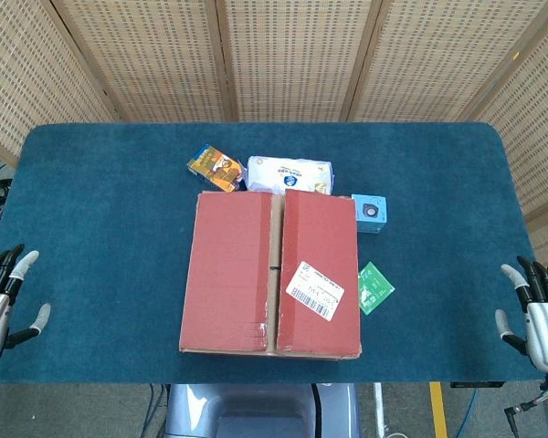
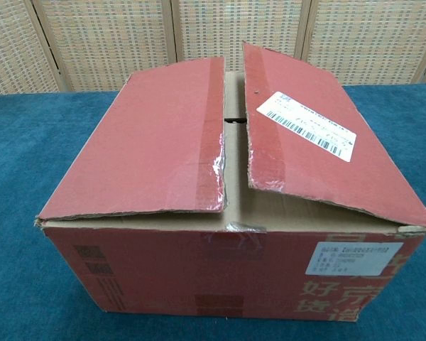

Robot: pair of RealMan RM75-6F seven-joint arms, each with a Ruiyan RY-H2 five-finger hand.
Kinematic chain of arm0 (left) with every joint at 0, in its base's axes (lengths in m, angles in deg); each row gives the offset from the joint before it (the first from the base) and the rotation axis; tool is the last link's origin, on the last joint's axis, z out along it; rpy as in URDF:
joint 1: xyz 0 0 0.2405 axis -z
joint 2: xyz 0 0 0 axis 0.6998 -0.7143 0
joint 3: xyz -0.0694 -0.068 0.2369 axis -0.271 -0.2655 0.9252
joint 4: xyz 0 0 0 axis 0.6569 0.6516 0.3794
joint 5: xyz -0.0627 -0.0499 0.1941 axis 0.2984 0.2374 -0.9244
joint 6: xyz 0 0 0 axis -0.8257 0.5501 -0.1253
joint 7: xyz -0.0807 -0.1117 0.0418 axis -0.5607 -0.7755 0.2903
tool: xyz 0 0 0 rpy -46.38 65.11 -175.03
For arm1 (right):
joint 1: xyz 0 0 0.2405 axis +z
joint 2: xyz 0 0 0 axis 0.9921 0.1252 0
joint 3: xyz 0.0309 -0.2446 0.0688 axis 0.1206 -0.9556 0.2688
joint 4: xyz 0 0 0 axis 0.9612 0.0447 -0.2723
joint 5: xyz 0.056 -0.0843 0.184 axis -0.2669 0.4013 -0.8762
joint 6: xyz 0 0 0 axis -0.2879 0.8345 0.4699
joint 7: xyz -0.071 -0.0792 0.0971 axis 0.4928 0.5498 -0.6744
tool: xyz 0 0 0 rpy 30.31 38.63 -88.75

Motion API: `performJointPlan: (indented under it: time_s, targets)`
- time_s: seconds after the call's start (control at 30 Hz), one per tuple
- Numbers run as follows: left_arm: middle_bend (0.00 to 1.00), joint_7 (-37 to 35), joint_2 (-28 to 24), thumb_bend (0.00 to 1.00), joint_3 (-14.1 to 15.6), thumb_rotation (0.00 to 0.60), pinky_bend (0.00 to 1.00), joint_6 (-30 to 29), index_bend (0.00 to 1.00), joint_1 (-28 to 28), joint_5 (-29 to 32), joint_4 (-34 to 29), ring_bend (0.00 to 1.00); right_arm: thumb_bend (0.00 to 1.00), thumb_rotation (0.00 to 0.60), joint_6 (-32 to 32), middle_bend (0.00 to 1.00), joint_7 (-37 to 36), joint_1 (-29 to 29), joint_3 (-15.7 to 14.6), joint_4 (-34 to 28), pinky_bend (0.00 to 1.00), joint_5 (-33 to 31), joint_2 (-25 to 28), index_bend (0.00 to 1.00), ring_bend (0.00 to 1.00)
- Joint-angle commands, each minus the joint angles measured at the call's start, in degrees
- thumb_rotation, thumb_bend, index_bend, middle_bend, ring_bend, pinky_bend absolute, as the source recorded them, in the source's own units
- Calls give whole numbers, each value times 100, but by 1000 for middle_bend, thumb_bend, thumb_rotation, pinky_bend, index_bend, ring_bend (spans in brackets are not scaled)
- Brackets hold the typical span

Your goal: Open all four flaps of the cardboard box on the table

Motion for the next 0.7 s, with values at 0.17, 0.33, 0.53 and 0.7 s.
performJointPlan:
  time_s: [0.17, 0.33, 0.53, 0.7]
  targets:
    - [0, 31, 14, 417, 1, 514, 0, 41, 67, 16, 26, -17, 0, 486, 600, 24, 74, -1, 16, 3, 1, 18, -1, -3, 144, 0]
    - [0, 52, 24, 418, 1, 514, 0, 55, 67, 24, 36, -38, 0, 485, 600, -2, 81, -47, 17, 8, 0, 18, 35, 0, 144, 0]
    - [0, 25, 34, 418, 11, 513, 0, 82, 67, 37, 24, -1, 0, 489, 600, -82, 102, -147, 25, 40, 18, 18, 113, -5, 144, 0]
    - [0, 61, 60, 421, 8, 513, 0, 126, 67, 80, -13, 19, 0, 537, 600, -128, 118, -257, 42, 56, 34, 18, 195, -25, 150, 0]
